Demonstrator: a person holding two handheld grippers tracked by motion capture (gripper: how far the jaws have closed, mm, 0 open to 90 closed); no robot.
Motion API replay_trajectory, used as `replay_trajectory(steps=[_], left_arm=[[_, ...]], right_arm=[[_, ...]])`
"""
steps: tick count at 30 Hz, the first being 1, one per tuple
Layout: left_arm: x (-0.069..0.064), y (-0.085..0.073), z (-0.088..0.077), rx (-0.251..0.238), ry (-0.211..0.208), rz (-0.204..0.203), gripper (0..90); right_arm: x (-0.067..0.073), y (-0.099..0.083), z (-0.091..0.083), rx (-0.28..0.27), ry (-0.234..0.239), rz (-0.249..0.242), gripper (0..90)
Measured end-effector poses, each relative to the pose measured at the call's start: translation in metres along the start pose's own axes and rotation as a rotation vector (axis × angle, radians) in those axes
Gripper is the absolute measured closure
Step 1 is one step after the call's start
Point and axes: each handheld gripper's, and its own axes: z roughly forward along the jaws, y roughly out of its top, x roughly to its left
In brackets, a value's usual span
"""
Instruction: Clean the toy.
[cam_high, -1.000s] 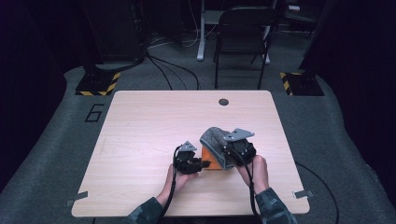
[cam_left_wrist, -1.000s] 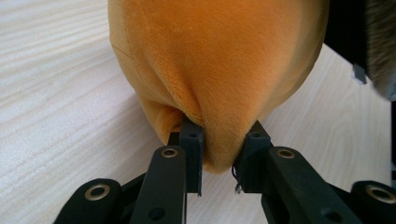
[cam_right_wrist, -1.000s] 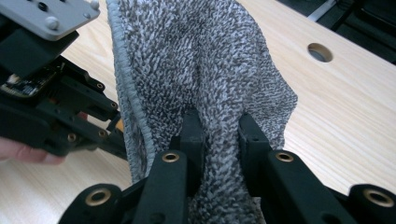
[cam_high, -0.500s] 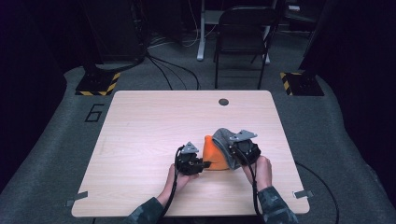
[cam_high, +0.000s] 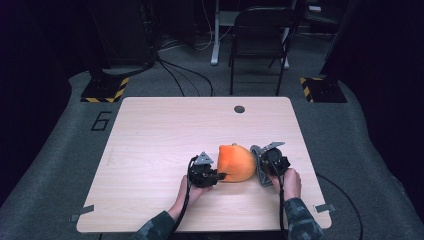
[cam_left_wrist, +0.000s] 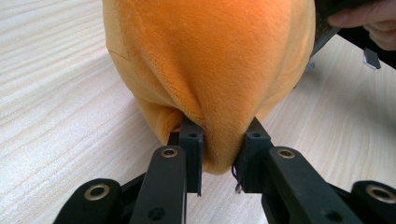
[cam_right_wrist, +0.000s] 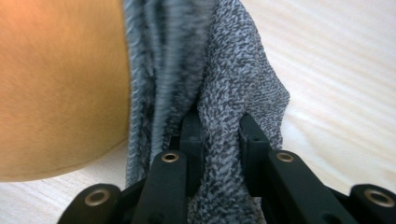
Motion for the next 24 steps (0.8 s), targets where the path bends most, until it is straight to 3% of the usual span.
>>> replay_trajectory(steps=[4,6,9,12,15,17,21,24], left_arm=[[0.0,-0.001,0.001,0.002,0.001,0.002,75.6],[0.0,-0.001,0.001,0.002,0.003,0.005,75.6],[-0.001,0.0,0.001,0.007,0.01,0.023,75.6],[-0.003,0.0,0.001,0.006,0.015,0.035,75.7],[-0.003,-0.001,0.002,-0.002,0.014,0.031,75.7],[-0.004,-0.001,0.002,0.001,0.018,0.037,75.8],[-0.004,-0.001,0.002,0.0,0.021,0.044,75.8],[-0.003,-0.001,0.002,0.008,0.02,0.05,75.8]], right_arm=[[0.002,0.012,-0.032,-0.082,-0.016,0.007,76.1],[0.009,0.018,-0.053,-0.135,0.002,-0.008,76.0],[0.028,0.028,-0.079,-0.217,0.043,-0.057,76.1],[0.055,0.035,-0.093,-0.271,0.079,-0.124,76.0],[0.077,0.039,-0.093,-0.278,0.106,-0.199,75.9],[0.086,0.039,-0.087,-0.271,0.108,-0.223,75.9],[0.086,0.037,-0.077,-0.253,0.087,-0.244,75.9],[0.08,0.035,-0.076,-0.244,0.071,-0.223,75.9]])
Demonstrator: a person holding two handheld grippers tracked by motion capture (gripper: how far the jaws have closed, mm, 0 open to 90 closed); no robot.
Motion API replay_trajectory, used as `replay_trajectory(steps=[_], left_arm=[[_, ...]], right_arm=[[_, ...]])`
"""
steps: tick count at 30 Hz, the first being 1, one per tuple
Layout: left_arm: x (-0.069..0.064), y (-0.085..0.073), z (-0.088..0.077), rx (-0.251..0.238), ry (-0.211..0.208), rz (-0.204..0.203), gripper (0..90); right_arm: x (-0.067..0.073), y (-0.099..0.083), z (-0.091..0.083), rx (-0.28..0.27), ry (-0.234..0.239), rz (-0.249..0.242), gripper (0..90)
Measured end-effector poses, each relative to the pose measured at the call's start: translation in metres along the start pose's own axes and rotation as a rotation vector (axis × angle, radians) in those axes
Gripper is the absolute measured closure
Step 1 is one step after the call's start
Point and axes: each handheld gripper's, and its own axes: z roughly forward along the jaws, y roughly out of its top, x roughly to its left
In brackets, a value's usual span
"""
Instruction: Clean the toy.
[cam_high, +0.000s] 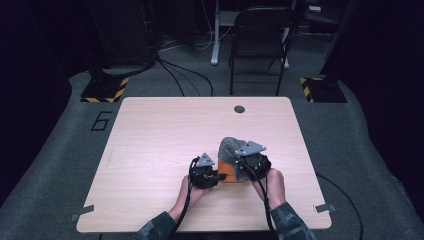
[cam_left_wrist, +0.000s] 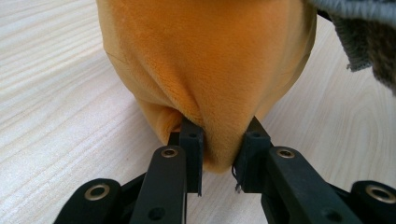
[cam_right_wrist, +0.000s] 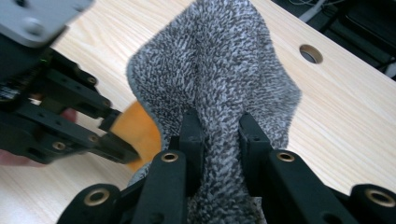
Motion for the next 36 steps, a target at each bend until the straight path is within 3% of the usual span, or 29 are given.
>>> replay_trajectory(steps=[4,11,15,18,20,22,24,27,30,32,36], left_arm=[[0.0,0.0,0.0,-0.001,-0.002,0.009,75.8],[0.001,0.0,0.001,-0.004,-0.007,0.012,75.8],[0.0,0.0,0.001,-0.012,-0.007,0.017,75.8],[0.0,0.0,0.001,-0.012,-0.006,0.028,75.7],[-0.001,0.0,0.001,-0.009,-0.008,0.038,75.7],[-0.002,0.0,0.002,-0.011,-0.008,0.043,75.7],[-0.003,0.0,0.002,-0.016,-0.007,0.043,75.7],[-0.003,0.001,0.002,-0.007,-0.007,0.052,75.7],[-0.002,0.001,0.002,-0.008,-0.005,0.057,75.7],[-0.003,0.0,0.003,-0.013,-0.008,0.049,75.7],[-0.003,0.0,0.002,-0.007,-0.005,0.066,75.7]], right_arm=[[-0.015,-0.009,0.003,0.011,-0.028,0.045,75.9],[-0.048,-0.033,0.019,0.086,-0.065,0.167,75.9],[-0.067,-0.055,0.039,0.164,-0.077,0.216,75.9],[-0.077,-0.069,0.054,0.235,-0.073,0.235,75.8],[-0.079,-0.073,0.057,0.252,-0.068,0.258,75.7],[-0.081,-0.069,0.05,0.234,-0.076,0.249,75.6],[-0.08,-0.058,0.035,0.187,-0.086,0.245,75.6],[-0.073,-0.038,0.008,0.092,-0.062,0.24,75.6],[-0.056,-0.017,-0.015,-0.002,-0.023,0.208,75.5],[-0.042,-0.006,-0.024,-0.053,0.004,0.155,75.5],[-0.012,0.007,-0.025,-0.089,0.057,0.068,75.4]])
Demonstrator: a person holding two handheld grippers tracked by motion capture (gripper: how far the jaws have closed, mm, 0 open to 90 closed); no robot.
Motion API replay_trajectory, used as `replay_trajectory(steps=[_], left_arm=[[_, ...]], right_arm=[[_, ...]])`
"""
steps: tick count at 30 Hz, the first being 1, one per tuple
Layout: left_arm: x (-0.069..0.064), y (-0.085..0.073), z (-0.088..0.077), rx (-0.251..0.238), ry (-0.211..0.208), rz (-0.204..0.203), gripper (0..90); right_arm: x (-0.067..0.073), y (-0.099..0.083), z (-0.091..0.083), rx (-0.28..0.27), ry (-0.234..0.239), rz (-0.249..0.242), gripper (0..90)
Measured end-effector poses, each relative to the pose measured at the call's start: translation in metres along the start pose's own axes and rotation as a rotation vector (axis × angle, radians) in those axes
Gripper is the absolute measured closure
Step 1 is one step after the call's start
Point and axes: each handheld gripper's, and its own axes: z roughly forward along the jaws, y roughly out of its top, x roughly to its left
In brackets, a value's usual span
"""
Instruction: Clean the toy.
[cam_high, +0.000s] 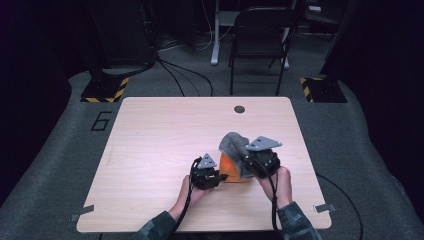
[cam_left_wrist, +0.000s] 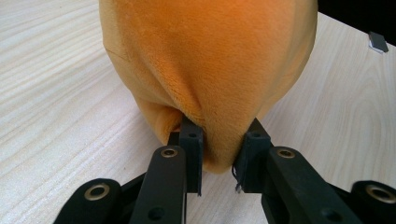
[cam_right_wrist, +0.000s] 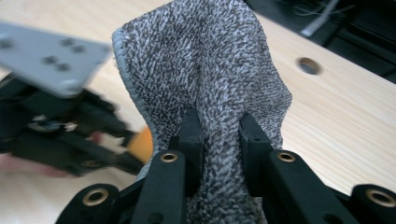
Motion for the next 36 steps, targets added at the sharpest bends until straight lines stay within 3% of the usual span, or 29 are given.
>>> replay_trajectory(steps=[3,4,5,10,17,22,28,30,32,36], left_arm=[[0.0,0.0,0.0,-0.005,-0.002,-0.011,75.7],[0.001,0.0,0.0,-0.003,0.001,0.002,75.6],[0.0,-0.001,0.001,-0.005,0.0,-0.009,75.6],[0.001,-0.001,0.001,-0.008,-0.003,-0.018,75.6],[0.002,-0.001,0.001,-0.005,-0.005,-0.019,75.6],[0.002,0.0,0.001,-0.006,-0.005,-0.017,75.6],[0.002,0.0,0.001,-0.008,-0.005,-0.01,75.5],[0.001,-0.001,0.001,-0.009,-0.004,-0.017,75.5],[0.002,-0.001,0.001,-0.009,-0.005,-0.02,75.4],[0.002,-0.001,0.001,-0.005,-0.006,-0.015,75.3]], right_arm=[[0.014,-0.002,0.015,0.054,0.009,-0.035,75.3],[0.015,-0.004,0.02,0.07,-0.001,-0.045,75.2],[0.014,-0.007,0.023,0.078,-0.008,-0.047,75.2],[-0.005,-0.014,0.021,0.082,-0.052,-0.016,75.1],[-0.043,-0.04,0.03,0.159,-0.113,0.117,75.1],[-0.061,-0.059,0.046,0.231,-0.159,0.143,75.1],[-0.071,-0.076,0.063,0.326,-0.152,0.161,75.0],[-0.073,-0.076,0.062,0.331,-0.157,0.167,75.0],[-0.075,-0.071,0.054,0.302,-0.176,0.165,75.1],[-0.068,-0.047,0.022,0.186,-0.191,0.165,75.1]])
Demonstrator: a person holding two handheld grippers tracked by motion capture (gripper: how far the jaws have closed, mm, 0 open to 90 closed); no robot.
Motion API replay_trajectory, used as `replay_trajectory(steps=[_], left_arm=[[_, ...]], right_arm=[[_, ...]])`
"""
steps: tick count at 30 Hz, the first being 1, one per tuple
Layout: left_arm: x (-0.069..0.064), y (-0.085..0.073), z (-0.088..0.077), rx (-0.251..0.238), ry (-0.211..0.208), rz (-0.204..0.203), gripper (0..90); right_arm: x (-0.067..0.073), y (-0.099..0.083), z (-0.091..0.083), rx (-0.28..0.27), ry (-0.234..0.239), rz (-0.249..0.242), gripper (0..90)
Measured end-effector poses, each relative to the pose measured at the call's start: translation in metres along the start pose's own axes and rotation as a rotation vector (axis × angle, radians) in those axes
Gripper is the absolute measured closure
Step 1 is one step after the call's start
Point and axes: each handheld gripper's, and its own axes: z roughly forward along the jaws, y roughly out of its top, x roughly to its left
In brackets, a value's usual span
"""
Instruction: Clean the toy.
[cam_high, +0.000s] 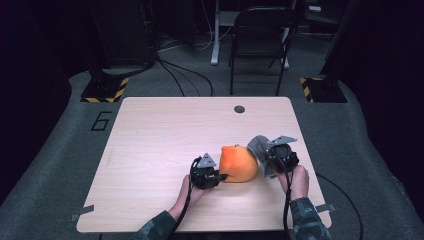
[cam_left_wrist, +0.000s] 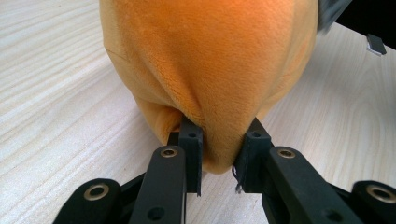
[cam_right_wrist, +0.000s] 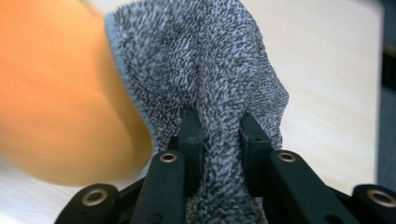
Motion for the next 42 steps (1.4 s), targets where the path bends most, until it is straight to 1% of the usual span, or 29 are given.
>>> replay_trajectory(steps=[2,3,4,6,8,9,10,11,12,13,14,15,16,18,19,21,22,24,25,26,28,29,30,31,34,36,37,40,42], left_arm=[[0.0,0.0,0.0,-0.002,-0.002,-0.002,75.3],[0.0,0.0,0.0,0.0,-0.001,-0.002,75.3],[0.0,0.0,0.0,-0.001,0.0,0.0,75.3],[0.0,0.0,0.0,0.0,-0.001,-0.002,75.3],[0.0,0.0,0.0,0.0,0.001,-0.002,75.2],[0.0,0.0,0.0,0.006,-0.001,0.003,75.1],[0.001,-0.001,0.001,0.005,0.001,0.004,74.9],[0.001,-0.001,0.001,0.005,0.001,0.003,74.7],[0.001,-0.001,0.001,0.006,-0.003,0.003,74.5],[0.002,-0.001,0.001,0.005,-0.004,0.004,74.3],[0.002,-0.001,0.001,0.003,-0.002,0.006,73.9],[0.002,-0.001,0.001,0.005,-0.005,0.005,73.4],[0.002,-0.001,0.002,0.005,-0.005,0.004,72.7],[0.002,-0.001,0.002,-0.001,0.001,0.001,70.4],[0.003,-0.001,0.002,0.002,0.001,0.002,68.7],[0.004,-0.001,0.002,0.002,0.001,-0.01,60.2],[0.005,0.0,0.002,0.004,0.003,-0.009,55.9],[0.006,0.0,0.001,0.008,0.005,-0.012,47.3],[0.006,0.001,0.0,0.009,0.002,-0.005,44.0],[0.006,0.001,-0.001,0.011,0.003,0.004,41.8],[0.007,0.001,-0.003,0.015,0.006,0.038,38.1],[0.008,0.001,-0.003,0.019,0.0,0.058,36.8],[0.008,0.001,-0.004,0.02,0.008,0.075,34.8],[0.008,0.0,-0.004,0.017,0.015,0.084,32.4],[0.009,-0.001,-0.005,0.015,0.038,0.122,26.3],[0.01,-0.001,-0.006,0.008,0.044,0.133,24.3],[0.011,-0.001,-0.007,0.012,0.044,0.141,23.1],[0.011,-0.004,-0.005,0.027,0.065,0.183,22.0],[0.013,-0.007,-0.003,0.04,0.067,0.207,21.4]], right_arm=[[0.008,0.008,-0.017,-0.058,0.018,-0.022,75.1],[0.013,0.011,-0.023,-0.078,0.027,-0.044,75.1],[0.019,0.014,-0.026,-0.082,0.038,-0.059,75.1],[0.03,0.015,-0.024,-0.072,0.048,-0.092,75.2],[0.038,0.013,-0.013,-0.044,0.052,-0.12,75.3],[0.04,0.011,-0.007,-0.025,0.05,-0.115,75.5],[0.041,0.009,-0.002,-0.011,0.049,-0.121,75.7],[0.041,0.008,0.002,-0.02,0.041,-0.122,75.8],[0.04,0.007,0.003,-0.011,0.047,-0.117,75.8],[0.04,0.007,0.004,-0.019,0.05,-0.107,75.9],[0.039,0.007,0.004,-0.014,0.055,-0.109,75.9],[0.04,0.007,0.004,-0.015,0.048,-0.103,75.9],[0.04,0.006,0.005,-0.023,0.047,-0.11,76.0],[0.041,0.006,0.006,-0.006,0.045,-0.112,76.1],[0.041,0.005,0.008,-0.021,0.042,-0.115,76.1],[0.04,0.005,0.009,-0.008,0.044,-0.119,76.2],[0.04,0.004,0.01,-0.022,0.039,-0.112,76.2],[0.039,0.004,0.011,-0.02,0.04,-0.111,76.2],[0.039,0.004,0.012,-0.014,0.041,-0.106,76.2],[0.038,0.003,0.013,-0.023,0.037,-0.109,76.2],[0.038,0.003,0.013,-0.015,0.036,-0.102,76.2],[0.037,0.003,0.013,-0.016,0.038,-0.101,76.2],[0.037,0.003,0.014,-0.017,0.033,-0.094,76.2],[0.036,0.003,0.014,-0.016,0.037,-0.101,76.2],[0.036,0.004,0.014,-0.012,0.037,-0.099,76.2],[0.035,0.004,0.015,-0.009,0.041,-0.106,76.2],[0.036,0.004,0.016,-0.018,0.037,-0.094,76.2],[0.036,0.004,0.015,-0.017,0.037,-0.089,76.1],[0.036,0.004,0.016,-0.015,0.038,-0.095,76.2]])
